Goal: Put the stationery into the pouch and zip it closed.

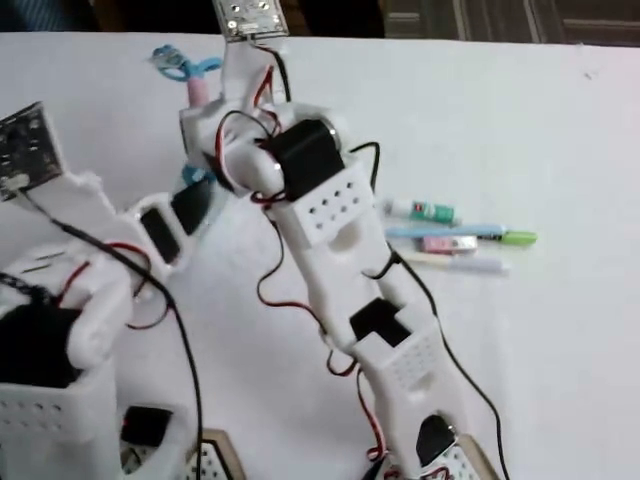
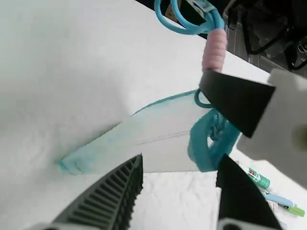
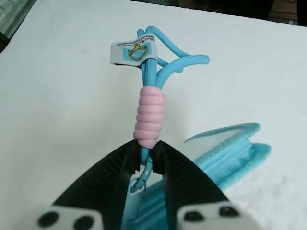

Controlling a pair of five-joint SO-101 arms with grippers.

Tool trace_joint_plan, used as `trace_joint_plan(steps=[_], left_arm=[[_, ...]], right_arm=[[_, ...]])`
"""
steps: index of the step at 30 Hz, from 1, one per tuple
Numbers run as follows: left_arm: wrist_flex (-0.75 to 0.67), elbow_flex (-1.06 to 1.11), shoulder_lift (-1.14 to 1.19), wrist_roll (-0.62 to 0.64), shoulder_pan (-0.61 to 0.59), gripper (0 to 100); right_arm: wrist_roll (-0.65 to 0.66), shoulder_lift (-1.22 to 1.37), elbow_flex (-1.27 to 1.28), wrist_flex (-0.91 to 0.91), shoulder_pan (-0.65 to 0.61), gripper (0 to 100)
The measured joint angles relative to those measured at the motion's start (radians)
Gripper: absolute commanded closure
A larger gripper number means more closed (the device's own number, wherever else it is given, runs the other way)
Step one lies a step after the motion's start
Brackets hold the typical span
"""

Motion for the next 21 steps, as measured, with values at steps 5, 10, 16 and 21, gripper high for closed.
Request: trace_joint_plan(steps=[5, 10, 16, 21], left_arm=[[0.051, -0.049, -0.005, 0.0, -0.152, 74], [0.058, -0.069, 0.005, 0.0, -0.172, 74], [0.135, -0.198, 0.002, 0.0, -0.169, 74], [0.144, -0.222, -0.003, 0.0, -0.066, 74]], right_arm=[[-0.003, 0.0, 0.002, 0.0, -0.002, 98.1], [-0.002, 0.0, 0.002, 0.0, 0.003, 98.1], [-0.002, 0.0, 0.002, 0.0, -0.002, 98.1], [-0.002, 0.0, 0.002, 0.0, 0.0, 98.1]])
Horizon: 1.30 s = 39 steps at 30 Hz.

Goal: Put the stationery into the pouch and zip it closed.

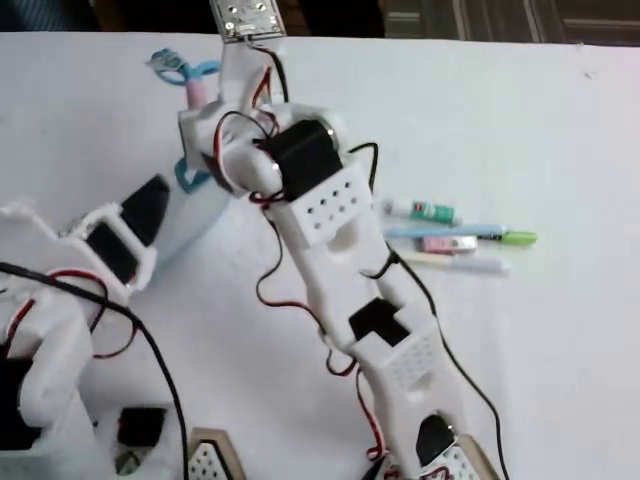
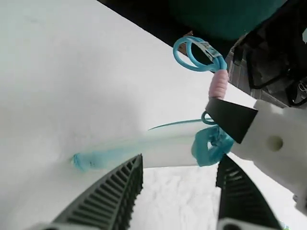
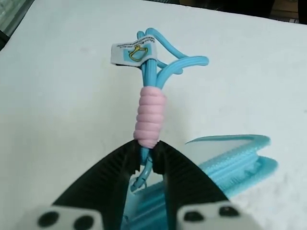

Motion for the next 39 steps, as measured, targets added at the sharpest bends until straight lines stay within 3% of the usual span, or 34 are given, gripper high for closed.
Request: trace_joint_plan(steps=[16, 23, 29, 35, 39], left_arm=[[-0.244, 0.29, 0.005, 0.0, 0.012, 77], [-0.373, 0.428, 0.0, -0.181, -0.06, 93], [-0.47, 0.519, -0.002, -0.287, -0.066, 98], [-0.477, 0.525, -0.002, -0.296, -0.071, 98], [-0.396, 0.448, 0.0, -0.311, -0.087, 98]], right_arm=[[-0.002, 0.0, 0.0, 0.0, -0.002, 98.1], [-0.002, 0.002, 0.002, 0.0, -0.005, 98.1], [-0.002, 0.003, 0.002, 0.0, -0.005, 98.1], [-0.003, 0.003, 0.002, 0.0, 0.008, 98.1], [-0.003, 0.003, 0.002, 0.0, 0.066, 98.2]])
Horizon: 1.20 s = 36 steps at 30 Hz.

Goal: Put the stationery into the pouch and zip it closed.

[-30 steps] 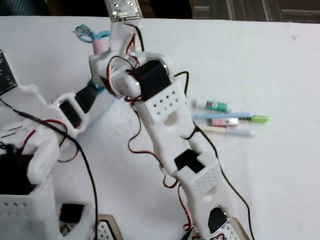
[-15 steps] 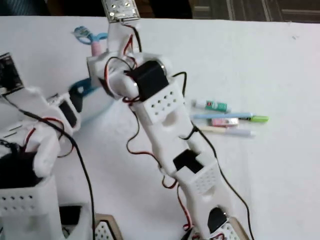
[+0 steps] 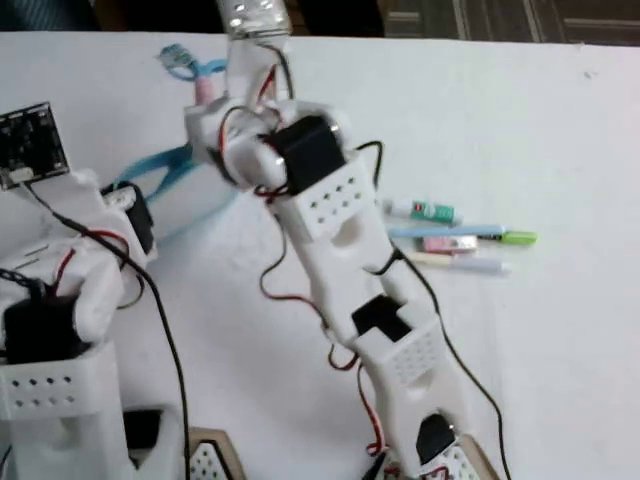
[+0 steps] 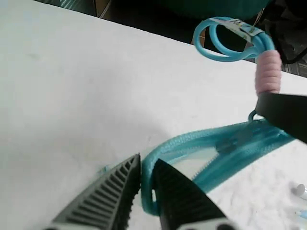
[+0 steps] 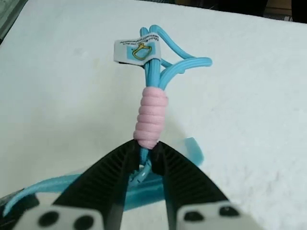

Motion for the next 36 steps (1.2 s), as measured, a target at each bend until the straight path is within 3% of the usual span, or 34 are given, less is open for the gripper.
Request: trace_joint_plan(steps=[6, 16, 23, 30, 36], left_arm=[[0.198, -0.18, 0.018, -0.006, -0.002, 98], [0.404, -0.362, 0.018, -0.005, -0.002, 98], [0.414, -0.37, 0.144, -0.005, -0.002, 98], [0.397, -0.411, 0.241, -0.006, -0.008, 98], [0.407, -0.439, 0.247, -0.006, -0.009, 98]], right_arm=[[0.002, 0.0, 0.0, 0.003, 0.095, 98.2], [0.008, 0.0, 0.002, 0.014, 0.117, 98.1], [0.15, 0.002, -0.025, 0.077, 0.12, 96.5], [0.328, -0.08, -0.018, 0.086, 0.137, 71.8], [0.598, -0.242, 0.12, 0.086, 0.212, 74.1]])
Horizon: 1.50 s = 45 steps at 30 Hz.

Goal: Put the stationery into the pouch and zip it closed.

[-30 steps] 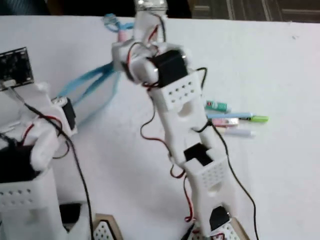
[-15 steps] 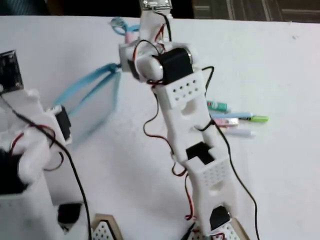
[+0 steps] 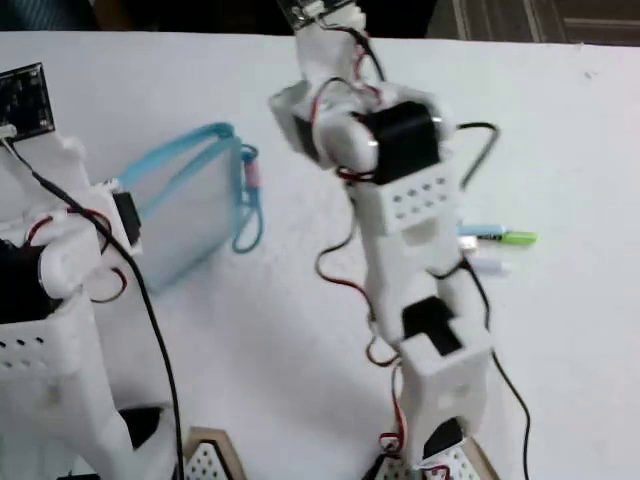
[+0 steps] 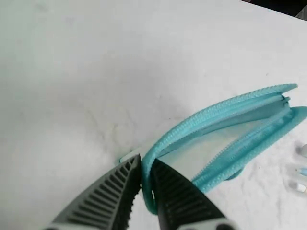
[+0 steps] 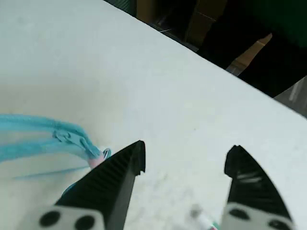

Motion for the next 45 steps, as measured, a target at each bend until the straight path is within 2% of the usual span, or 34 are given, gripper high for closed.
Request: trace_joint_plan(steps=[5, 12, 16, 20, 24, 33, 39, 41, 45], left_arm=[[0.006, 0.0, 0.0, -0.026, 0.0, 98], [0.009, 0.0, 0.0, -0.055, -0.006, 98], [0.009, 0.0, 0.0, -0.055, -0.006, 98], [0.009, 0.0, 0.0, -0.055, -0.006, 98], [0.009, 0.0, 0.0, -0.055, -0.006, 98], [0.009, 0.0, 0.0, -0.055, -0.006, 98], [0.009, 0.0, 0.0, -0.055, -0.006, 98], [0.009, 0.0, 0.0, -0.055, -0.006, 98], [0.009, 0.0, 0.0, -0.055, -0.006, 98]], right_arm=[[0.334, -0.18, 0.279, 0.0, 0.146, 74.6], [0.908, -0.276, 0.884, 0.0, 0.385, 74.7], [1.074, -0.276, 1.123, 0.0, 0.436, 74.7], [1.119, -0.245, 1.235, -0.037, 0.436, 74.7], [1.125, -0.121, 1.24, -0.087, 0.433, 74.7], [1.125, 0.135, 1.134, -0.135, 0.324, 74.7], [1.125, 0.252, 1.077, -0.207, 0.321, 75.0], [1.125, 0.279, 1.06, -0.21, 0.322, 78.5], [1.114, 0.321, 1.023, -0.242, 0.327, 93.3]])
